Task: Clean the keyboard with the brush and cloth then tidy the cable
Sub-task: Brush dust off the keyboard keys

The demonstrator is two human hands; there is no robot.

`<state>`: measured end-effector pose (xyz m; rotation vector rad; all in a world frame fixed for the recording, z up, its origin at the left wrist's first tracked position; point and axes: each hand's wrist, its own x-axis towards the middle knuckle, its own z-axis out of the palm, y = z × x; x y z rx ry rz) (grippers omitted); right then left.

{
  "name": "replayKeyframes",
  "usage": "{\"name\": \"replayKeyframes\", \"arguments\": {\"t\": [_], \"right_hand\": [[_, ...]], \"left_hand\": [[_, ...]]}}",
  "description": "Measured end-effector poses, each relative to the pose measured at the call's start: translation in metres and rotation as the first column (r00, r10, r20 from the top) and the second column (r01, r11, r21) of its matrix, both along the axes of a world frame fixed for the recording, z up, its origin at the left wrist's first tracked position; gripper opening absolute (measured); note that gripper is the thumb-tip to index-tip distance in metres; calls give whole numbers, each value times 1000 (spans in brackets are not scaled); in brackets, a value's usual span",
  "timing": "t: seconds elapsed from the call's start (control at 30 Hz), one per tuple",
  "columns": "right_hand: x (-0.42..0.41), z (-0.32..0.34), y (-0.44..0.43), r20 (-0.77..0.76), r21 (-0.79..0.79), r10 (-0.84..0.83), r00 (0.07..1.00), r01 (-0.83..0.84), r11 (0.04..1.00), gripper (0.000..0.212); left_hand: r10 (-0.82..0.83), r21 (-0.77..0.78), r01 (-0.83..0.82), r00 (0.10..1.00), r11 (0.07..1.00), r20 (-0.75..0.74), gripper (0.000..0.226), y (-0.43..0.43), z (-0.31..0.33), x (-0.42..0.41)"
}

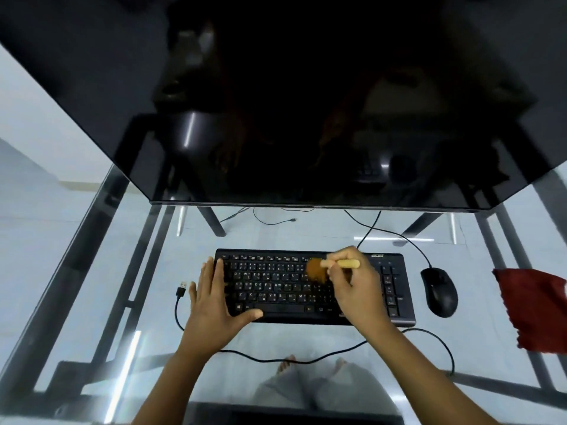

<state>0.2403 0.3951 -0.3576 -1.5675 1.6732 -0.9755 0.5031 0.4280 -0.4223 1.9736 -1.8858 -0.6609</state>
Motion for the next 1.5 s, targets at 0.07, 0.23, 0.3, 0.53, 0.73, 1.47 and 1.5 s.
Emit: {"name": "replayKeyframes", "arguments": {"t": [0.07, 0.23, 0.3, 0.53, 0.73, 1.47, 1.5], "right_hand": [[5, 2, -2, 35, -21, -8, 999, 8, 1000, 8], [23, 3, -4, -59, -13, 122, 991, -123, 992, 11], [26, 3, -8, -30, -52, 66, 997, -67, 996, 11], [46, 5, -17, -51, -21, 163, 985, -164, 986, 6], [66, 1, -13, -94, 108, 415, 905, -405, 908, 6], [87, 2, -30, -34, 161, 347, 937, -337, 928, 11], [86, 1, -34, -57, 125, 301, 952, -293, 948, 11]], "left_hand": [[37, -10, -37, 998, 999, -42, 131, 3, -1, 2], [109, -16, -112, 984, 994, -142, 134, 11, 0, 9], [110, 2, -111, 983, 994, -146, 131, 15, -3, 11], [68, -66, -71, 996, 995, -59, 117, 22, -15, 13], [20, -130, -25, 999, 991, -37, 115, 21, -9, 11], [34, -142, -33, 999, 989, 5, 122, 20, -8, 11], [32, -141, -31, 999, 989, 3, 122, 20, -9, 12]]}}
